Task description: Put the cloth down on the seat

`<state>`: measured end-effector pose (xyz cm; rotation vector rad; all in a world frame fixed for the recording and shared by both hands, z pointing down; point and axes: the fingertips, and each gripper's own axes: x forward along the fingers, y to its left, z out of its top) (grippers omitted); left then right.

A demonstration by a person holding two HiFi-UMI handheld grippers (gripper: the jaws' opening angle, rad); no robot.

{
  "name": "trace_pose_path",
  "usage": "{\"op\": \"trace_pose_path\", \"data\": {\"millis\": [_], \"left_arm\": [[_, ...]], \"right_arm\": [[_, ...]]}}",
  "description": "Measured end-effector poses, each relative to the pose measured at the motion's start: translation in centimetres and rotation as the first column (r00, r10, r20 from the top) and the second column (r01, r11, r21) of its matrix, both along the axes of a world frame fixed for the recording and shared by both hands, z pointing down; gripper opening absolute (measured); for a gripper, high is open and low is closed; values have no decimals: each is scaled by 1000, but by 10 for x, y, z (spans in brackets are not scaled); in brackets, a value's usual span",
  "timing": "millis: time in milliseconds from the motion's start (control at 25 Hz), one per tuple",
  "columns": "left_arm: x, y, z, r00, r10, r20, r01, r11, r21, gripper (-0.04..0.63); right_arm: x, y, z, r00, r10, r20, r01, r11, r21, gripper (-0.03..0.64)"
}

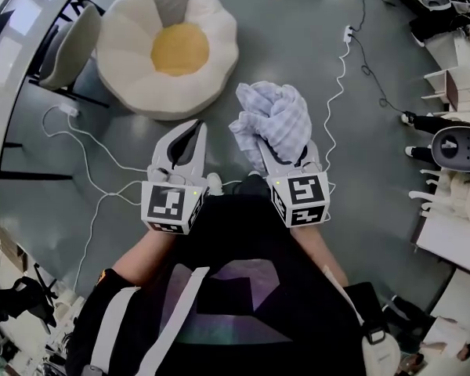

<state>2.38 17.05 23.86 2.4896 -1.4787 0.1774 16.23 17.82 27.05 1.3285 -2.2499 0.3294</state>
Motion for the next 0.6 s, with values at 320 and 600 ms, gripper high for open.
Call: {"op": "trace_pose_path", "data": {"millis": [320, 600], "left_arm": [[-27, -38, 5, 997, -80, -12, 80, 997, 6, 3], [-36, -82, 9, 983, -184, -15, 184, 983, -2, 3]], "right_arm": [[-30, -54, -2, 996, -93, -12, 94, 995, 29, 216], [-41, -112, 2, 980, -197, -16, 197, 980, 23, 216]]}}
